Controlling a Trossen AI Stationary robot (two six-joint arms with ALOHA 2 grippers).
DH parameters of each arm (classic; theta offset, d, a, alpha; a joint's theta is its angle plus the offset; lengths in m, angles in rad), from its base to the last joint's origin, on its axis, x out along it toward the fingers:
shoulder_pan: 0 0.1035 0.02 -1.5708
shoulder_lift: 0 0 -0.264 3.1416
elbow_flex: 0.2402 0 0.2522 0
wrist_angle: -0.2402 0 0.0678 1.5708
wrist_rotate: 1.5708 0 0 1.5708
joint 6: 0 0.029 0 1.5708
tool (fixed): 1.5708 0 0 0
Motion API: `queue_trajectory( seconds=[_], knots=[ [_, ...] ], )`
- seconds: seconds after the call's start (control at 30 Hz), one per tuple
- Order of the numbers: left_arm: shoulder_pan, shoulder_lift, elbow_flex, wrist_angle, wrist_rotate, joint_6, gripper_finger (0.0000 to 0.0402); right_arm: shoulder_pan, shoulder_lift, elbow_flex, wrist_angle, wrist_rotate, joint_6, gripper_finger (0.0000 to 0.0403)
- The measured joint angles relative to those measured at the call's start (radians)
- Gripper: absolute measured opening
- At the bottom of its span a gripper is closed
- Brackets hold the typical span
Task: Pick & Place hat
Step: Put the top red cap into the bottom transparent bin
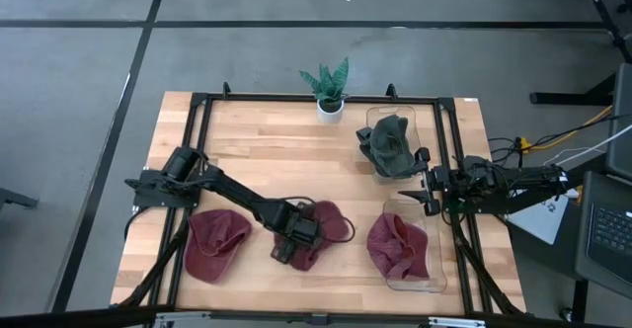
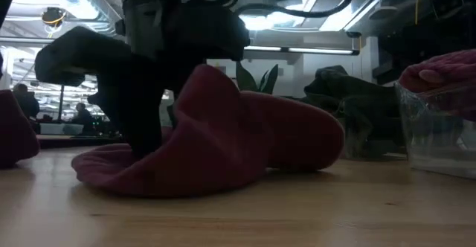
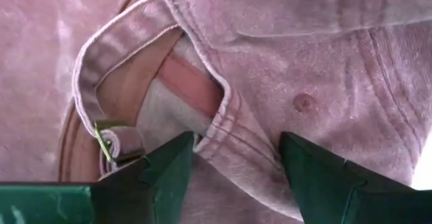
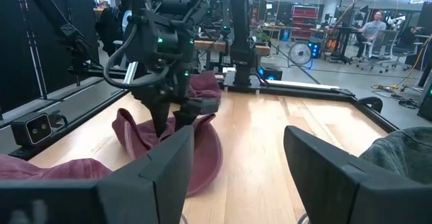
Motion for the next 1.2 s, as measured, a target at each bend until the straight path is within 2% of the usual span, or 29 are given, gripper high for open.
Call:
queue_trajectory(
  seconds=[0.13,0.33,0.43,0.7,0.97,1.2],
  knots=[
    [-0.003,-0.018,0.002,-0.011,-0.059,0.019,0.0223,0.000,0.000,0.000,0.000,0.000,0.000,0.0229],
    [0.003,-0.084,-0.005,-0.037,-0.184,-0.161,0.0223,0.000,0.000,0.000,0.000,0.000,0.000,0.0229],
    [-0.002,-0.131,-0.001,-0.037,-0.183,-0.276,0.0223,0.000,0.000,0.000,0.000,0.000,0.000,0.0229],
    [-0.012,-0.163,-0.001,-0.038,-0.204,-0.545,0.0223,0.000,0.000,0.000,0.000,0.000,0.000,0.0229],
    [-0.013,-0.164,0.000,-0.033,-0.131,-0.873,0.0223,0.000,0.000,0.000,0.000,0.000,0.000,0.0229],
    [-0.028,-0.165,-0.002,-0.034,-0.126,-0.890,0.0223,0.000,0.000,0.000,0.000,0.000,0.000,0.0229]
  ],
)
